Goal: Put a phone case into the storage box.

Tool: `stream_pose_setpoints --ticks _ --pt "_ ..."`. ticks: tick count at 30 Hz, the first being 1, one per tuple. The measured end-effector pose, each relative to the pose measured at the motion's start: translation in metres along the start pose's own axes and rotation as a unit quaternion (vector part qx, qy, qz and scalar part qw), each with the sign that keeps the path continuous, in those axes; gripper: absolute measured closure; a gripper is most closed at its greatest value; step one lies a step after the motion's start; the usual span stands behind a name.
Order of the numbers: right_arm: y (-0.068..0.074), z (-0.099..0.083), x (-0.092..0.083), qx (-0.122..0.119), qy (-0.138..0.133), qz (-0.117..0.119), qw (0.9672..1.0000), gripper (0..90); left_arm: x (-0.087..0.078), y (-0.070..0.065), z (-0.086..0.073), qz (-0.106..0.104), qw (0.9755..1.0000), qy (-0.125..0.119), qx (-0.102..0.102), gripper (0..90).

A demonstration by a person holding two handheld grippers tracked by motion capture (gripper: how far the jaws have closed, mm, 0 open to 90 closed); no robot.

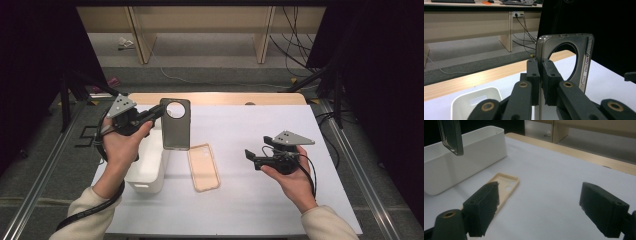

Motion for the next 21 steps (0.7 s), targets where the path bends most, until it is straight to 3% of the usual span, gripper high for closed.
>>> stream_pose_setpoints --ticks 21 --pt "0.000 -0.001 0.000 -0.002 0.001 0.000 1.0000 17.0 -0.008 0.027 -0.003 -0.002 1.0000 0.008 -0.005 84.6"
Point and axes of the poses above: each handheld gripper's, and its own axes: x roughly forward along the jaws, z roughly out of its top, y roughly to its left, the point moved 7 cm from there along x, roughly forward along the jaws, and after that the axes turned 14 degrees about x, right-handed, at the moved point
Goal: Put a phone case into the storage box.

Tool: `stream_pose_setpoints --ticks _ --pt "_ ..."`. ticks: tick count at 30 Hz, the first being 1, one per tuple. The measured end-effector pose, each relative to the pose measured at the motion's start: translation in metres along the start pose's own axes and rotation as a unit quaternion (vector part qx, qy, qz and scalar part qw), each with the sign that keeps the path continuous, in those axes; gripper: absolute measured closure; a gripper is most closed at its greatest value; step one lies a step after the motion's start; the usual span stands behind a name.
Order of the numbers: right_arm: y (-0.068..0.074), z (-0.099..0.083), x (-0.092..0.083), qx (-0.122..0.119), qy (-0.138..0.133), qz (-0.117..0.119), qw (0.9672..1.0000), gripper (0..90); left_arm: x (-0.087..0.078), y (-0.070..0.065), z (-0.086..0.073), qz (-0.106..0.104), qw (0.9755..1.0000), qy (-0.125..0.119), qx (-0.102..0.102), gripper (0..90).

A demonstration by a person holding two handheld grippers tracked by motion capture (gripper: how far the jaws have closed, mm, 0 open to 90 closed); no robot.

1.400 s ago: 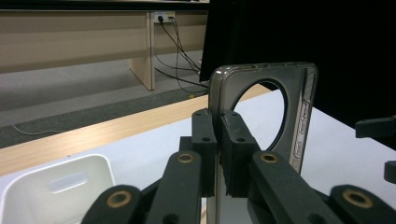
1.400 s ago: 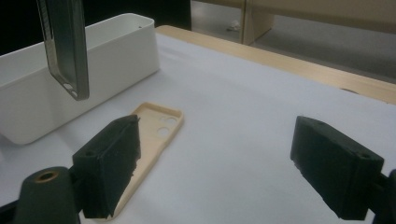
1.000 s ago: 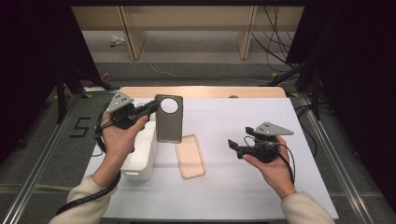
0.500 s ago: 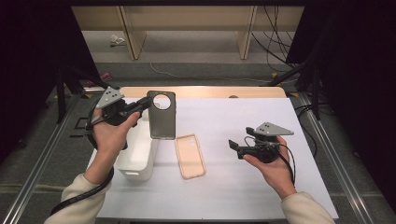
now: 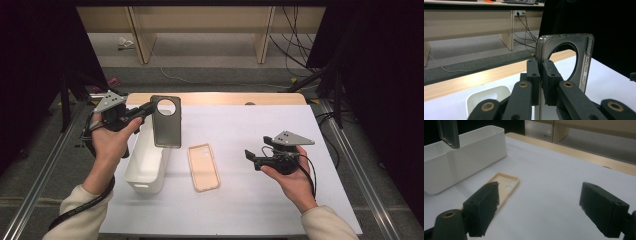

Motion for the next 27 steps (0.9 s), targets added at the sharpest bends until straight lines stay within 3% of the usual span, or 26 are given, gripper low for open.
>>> stream_pose_setpoints --ticks 27 --pt "0.000 0.000 0.001 -0.001 -0.004 0.000 1.0000 16.9 -0.004 0.023 -0.007 0.013 0.9999 0.003 0.004 84.6"
Point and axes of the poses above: each handheld gripper's, and its own axes: x roughly forward along the jaws, z roughly out of its top, y roughly to its left, the point moved 7 cm from there along x, roughly forward along the jaws, and after that the axes turned 14 degrees about x, right-handed, at the moved point
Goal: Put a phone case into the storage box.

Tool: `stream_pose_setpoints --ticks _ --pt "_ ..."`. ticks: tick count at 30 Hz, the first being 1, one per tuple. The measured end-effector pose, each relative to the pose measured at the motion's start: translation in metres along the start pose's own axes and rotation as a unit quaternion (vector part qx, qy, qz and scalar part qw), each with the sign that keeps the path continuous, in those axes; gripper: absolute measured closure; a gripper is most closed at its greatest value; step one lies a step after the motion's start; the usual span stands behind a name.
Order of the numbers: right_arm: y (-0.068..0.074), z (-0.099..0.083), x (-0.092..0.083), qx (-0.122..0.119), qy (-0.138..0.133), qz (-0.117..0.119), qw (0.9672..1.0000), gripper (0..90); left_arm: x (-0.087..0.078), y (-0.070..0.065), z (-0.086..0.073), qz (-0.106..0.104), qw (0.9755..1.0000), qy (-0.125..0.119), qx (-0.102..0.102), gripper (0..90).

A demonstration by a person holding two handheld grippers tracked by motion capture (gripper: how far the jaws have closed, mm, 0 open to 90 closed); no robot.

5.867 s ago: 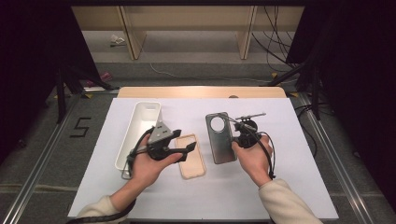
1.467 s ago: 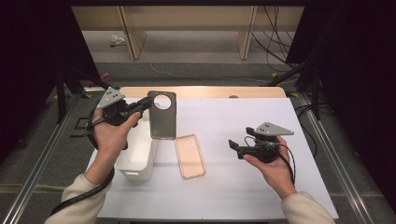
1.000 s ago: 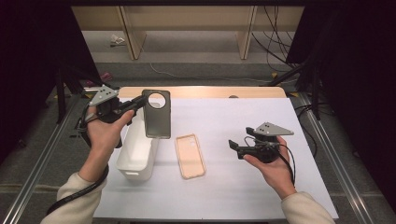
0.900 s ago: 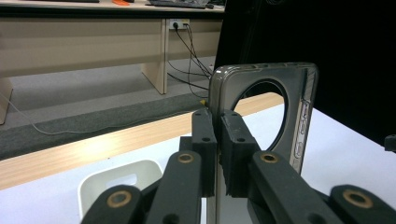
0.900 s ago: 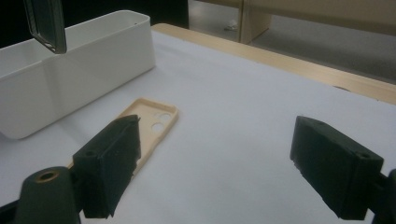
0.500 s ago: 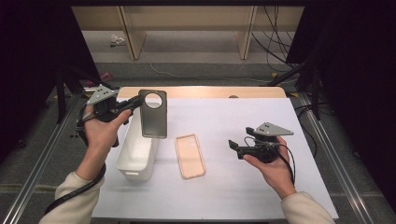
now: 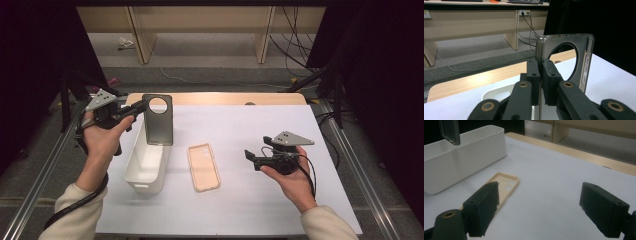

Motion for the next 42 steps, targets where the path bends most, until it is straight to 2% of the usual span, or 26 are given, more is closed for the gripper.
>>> stream_pose_setpoints --ticks 11,23,31,42 --pt "0.000 0.000 0.000 0.000 0.000 0.000 1.0000 16.9 0.000 0.003 -0.001 0.000 0.9999 -0.001 0.013 84.6" --pt "-0.001 0.000 0.000 0.001 -0.001 -0.001 1.0000 16.8 -0.002 0.010 -0.003 0.012 0.9999 -0.004 0.004 84.5" --pt "0.000 0.000 0.000 0.001 -0.002 -0.001 1.0000 16.7 -0.003 0.015 -0.004 0.030 0.9995 -0.005 0.005 84.5" --pt "-0.001 0.000 -0.001 0.003 -0.004 -0.003 1.0000 16.7 -0.002 0.018 -0.006 0.041 0.9991 -0.005 0.004 84.5"
Point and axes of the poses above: each handheld gripper's, and its own axes: x roughly forward along the jaws, z roughly out of its top, y roughly to its left, the point moved 7 cm from there along x, roughly forward along the jaws, and after that the axes turned 14 degrees about x, right-handed, at the moved point
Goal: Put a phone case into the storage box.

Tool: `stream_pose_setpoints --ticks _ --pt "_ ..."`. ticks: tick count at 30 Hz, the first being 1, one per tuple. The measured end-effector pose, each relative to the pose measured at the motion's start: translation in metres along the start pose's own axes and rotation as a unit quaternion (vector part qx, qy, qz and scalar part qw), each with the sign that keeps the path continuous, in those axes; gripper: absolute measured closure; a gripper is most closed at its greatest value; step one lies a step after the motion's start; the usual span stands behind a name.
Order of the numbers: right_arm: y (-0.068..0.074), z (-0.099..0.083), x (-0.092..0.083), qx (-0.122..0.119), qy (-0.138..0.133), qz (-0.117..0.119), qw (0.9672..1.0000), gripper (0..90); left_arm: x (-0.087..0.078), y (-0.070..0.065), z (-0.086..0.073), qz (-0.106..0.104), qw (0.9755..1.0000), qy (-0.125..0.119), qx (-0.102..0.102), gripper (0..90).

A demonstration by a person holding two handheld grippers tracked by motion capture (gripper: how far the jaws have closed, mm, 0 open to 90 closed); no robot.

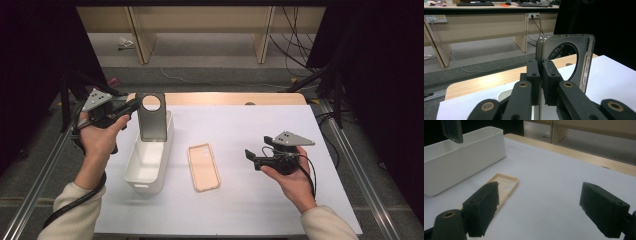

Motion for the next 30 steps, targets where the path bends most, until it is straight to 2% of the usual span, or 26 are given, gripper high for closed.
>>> stream_pose_setpoints --ticks 5,23,30 --pt "0.000 0.000 0.000 0.001 0.001 -0.001 1.0000 16.6 0.001 0.001 -0.001 0.006 1.0000 0.001 0.005 84.5" --pt "-0.005 -0.003 -0.007 0.007 -0.002 -0.005 1.0000 16.7 0.009 0.007 -0.002 0.017 0.9998 -0.003 -0.001 84.6" --pt "-0.007 -0.003 -0.010 0.009 -0.003 -0.008 0.9999 16.6 0.012 0.010 -0.003 0.024 0.9997 0.000 0.003 84.6"
Point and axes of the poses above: each handheld gripper's, and its own axes: x roughly forward along the jaws, z roughly out of its top, y roughly to its left, the point moved 7 cm from there along x, roughly forward along the jaws, and after that the axes turned 14 degrees about x, right-handed, at the moved point
